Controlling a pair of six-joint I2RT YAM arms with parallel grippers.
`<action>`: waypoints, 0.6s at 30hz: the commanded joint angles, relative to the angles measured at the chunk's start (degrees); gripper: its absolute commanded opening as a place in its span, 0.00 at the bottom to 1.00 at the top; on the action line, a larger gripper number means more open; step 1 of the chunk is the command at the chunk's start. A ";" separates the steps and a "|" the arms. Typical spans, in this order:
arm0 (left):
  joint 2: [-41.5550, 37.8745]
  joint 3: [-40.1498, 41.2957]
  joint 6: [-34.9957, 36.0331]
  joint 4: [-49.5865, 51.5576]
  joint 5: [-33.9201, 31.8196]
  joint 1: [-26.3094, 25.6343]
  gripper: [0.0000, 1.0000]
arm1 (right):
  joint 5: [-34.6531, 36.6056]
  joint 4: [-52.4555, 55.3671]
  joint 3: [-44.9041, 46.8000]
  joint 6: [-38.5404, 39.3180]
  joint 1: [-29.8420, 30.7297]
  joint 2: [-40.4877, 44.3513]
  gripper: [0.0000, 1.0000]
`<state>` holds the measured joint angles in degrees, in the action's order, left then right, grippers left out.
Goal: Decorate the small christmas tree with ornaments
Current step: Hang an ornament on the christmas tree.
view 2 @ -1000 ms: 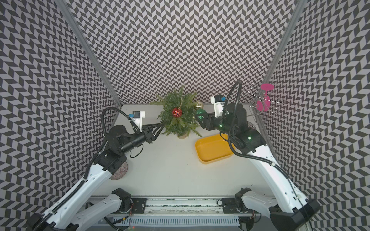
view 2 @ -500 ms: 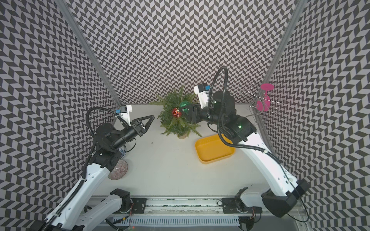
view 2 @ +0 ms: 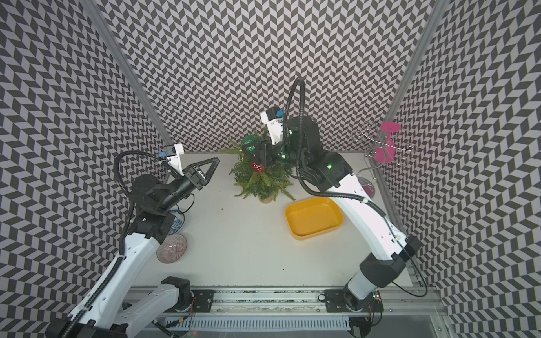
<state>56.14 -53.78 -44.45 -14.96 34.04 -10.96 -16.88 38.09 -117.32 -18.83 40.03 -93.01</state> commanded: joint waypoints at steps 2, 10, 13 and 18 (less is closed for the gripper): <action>2.61 -3.21 -0.04 -3.99 4.19 -0.71 0.35 | 2.78 0.10 -3.69 0.98 0.35 -1.94 0.58; 6.56 -9.06 4.71 -0.61 4.81 -5.42 0.34 | 6.26 0.13 -6.34 1.04 0.32 -3.91 0.58; 7.34 -10.25 6.21 0.67 4.51 -6.81 0.35 | 7.30 0.50 -7.06 1.17 0.33 -4.37 0.58; 8.52 -12.10 8.58 2.55 3.45 -8.15 0.36 | 8.71 0.58 -8.00 1.30 0.31 -4.85 0.58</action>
<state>64.16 -63.96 -38.17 -14.02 37.78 -18.46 -10.07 40.05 -123.50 -18.22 40.07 -96.90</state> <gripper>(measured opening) 0.362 0.589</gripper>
